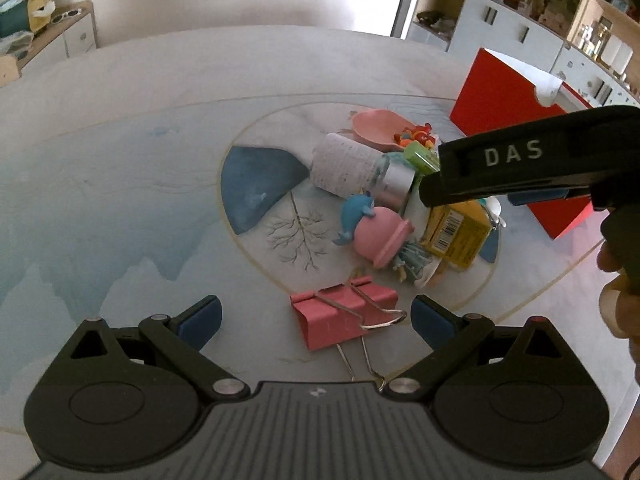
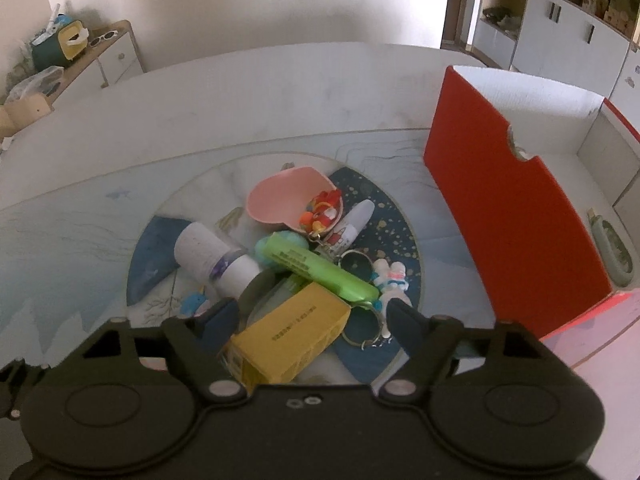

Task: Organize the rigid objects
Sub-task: 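Grasp the pink binder clip with the left tool while the right tool grasps the yellow box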

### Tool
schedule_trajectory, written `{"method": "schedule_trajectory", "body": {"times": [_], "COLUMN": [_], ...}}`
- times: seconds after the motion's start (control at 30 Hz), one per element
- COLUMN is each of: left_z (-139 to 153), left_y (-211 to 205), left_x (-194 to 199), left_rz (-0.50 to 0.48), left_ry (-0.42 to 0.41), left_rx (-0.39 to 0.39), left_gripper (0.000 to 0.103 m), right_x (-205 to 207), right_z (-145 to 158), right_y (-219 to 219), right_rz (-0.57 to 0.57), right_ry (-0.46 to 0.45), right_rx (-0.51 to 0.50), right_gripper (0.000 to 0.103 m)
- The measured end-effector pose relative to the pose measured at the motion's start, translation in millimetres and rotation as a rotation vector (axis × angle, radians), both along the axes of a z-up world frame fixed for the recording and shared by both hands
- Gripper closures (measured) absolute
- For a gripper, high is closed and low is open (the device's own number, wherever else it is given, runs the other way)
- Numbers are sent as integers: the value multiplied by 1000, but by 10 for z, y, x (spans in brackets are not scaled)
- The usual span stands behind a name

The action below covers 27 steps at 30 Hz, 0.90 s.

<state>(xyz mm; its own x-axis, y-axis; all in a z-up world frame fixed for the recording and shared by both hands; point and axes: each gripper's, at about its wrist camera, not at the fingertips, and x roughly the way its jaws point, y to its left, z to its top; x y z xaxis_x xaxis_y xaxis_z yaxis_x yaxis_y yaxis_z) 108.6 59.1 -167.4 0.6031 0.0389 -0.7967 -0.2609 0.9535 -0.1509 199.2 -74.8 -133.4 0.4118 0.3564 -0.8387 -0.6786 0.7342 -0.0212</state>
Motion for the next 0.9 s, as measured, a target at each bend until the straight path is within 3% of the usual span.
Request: {"method": "schedule_trajectory", "body": {"times": [0.13, 0.27, 0.43, 0.6, 0.67, 0.9], "left_z": [2, 17, 37, 67, 68, 53], "left_y": [17, 3, -8, 3, -9, -1], "left_x": [7, 7, 21, 33, 33, 3], "left_rz": [2, 0, 16, 32, 30, 26], "left_ry": [-2, -5, 0, 8, 8, 0], "left_rx": [-29, -42, -43, -68, -58, -57], "left_gripper": [3, 11, 21, 46, 47, 48], "right_x": [40, 83, 80, 65, 62, 71], "right_z": [-19, -57, -47, -43, -40, -24], "right_y": [41, 59, 77, 67, 50, -12], "right_rz": [-20, -57, -73, -87, -85, -77], "right_ry": [35, 71, 85, 95, 92, 103], "right_rx": [12, 6, 7, -7, -9, 14], "right_gripper": [36, 45, 47, 58, 71, 74]}}
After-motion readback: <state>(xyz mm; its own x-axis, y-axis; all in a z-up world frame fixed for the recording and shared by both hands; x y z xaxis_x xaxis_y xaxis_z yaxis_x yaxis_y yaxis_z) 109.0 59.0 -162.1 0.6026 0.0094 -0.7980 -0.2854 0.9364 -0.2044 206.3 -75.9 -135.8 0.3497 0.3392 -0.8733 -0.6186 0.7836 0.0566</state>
